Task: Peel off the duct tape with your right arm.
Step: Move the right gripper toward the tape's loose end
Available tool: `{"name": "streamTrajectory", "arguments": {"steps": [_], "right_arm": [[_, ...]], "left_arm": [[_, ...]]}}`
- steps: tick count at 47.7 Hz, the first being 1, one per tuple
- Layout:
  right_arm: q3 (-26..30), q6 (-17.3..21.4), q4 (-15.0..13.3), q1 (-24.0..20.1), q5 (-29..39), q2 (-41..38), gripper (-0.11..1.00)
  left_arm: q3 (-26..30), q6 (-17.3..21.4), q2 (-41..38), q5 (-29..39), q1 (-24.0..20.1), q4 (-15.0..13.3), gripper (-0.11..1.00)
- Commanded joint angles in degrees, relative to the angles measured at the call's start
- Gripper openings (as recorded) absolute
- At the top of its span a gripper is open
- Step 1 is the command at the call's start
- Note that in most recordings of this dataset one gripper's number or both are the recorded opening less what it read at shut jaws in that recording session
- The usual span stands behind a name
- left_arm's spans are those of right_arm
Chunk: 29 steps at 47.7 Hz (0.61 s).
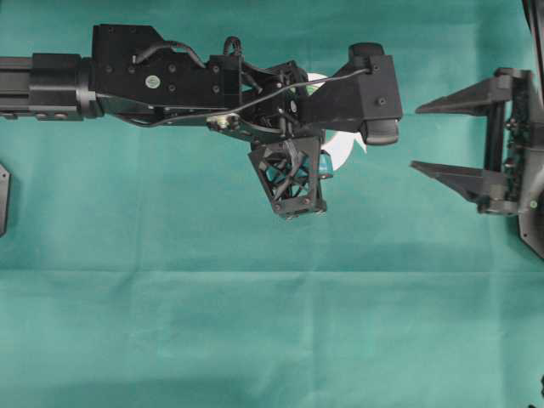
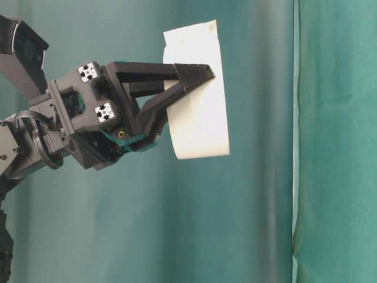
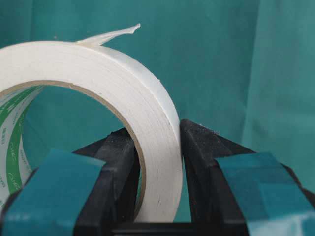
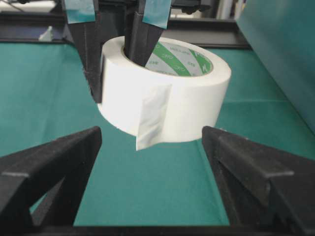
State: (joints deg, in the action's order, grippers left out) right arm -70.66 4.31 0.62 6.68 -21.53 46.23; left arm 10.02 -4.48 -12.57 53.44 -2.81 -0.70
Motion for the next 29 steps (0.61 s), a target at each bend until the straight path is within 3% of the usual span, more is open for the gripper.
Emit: {"name": "streamTrajectory", "arguments": {"steps": [1,29], "right_arm": [[2.6,0.1,0.2,0.2,-1.7,-2.7,0.73],[7.7,0.1,0.2,0.1,-5.4,-14.3,0.74]], "left_arm": [[1.9,0.1,1.2,-0.2,-0.1,0.3,0.22],[1.6,0.4,1.6,0.3,-0.1,0.3,0.22]]}}
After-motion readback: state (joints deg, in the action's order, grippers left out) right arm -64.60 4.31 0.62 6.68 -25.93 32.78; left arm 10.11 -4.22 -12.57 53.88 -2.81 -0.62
